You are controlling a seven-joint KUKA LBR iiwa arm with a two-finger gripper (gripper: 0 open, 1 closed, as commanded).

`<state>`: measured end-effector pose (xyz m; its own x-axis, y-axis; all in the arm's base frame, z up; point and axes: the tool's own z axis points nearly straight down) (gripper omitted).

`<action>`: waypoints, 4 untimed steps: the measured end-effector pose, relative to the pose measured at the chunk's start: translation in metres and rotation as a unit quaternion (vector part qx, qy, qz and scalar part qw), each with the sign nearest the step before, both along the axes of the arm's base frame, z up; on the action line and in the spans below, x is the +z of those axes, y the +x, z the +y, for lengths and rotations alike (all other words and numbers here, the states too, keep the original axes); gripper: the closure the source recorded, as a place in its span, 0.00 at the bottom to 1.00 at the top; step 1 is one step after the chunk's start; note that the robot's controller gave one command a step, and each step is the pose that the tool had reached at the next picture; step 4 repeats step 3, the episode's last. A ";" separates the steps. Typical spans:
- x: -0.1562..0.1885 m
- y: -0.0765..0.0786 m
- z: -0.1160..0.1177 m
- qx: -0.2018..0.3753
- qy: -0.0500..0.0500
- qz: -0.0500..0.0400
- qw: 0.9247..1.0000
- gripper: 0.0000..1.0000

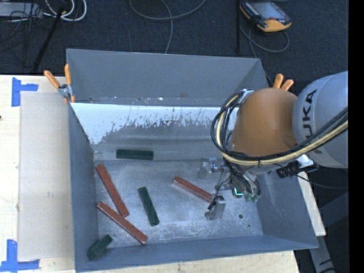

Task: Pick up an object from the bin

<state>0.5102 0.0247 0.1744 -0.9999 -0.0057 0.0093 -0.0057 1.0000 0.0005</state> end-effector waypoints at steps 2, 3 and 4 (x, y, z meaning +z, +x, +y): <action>-0.104 0.031 0.015 -0.094 0.000 -0.005 0.996 1.00; 0.045 0.028 -0.019 -0.075 -0.001 -0.008 0.997 1.00; 0.045 0.028 -0.019 -0.075 -0.001 -0.008 0.997 1.00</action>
Offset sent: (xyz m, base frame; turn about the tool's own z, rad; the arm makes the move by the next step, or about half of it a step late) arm 0.0304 0.0146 -0.1044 0.1874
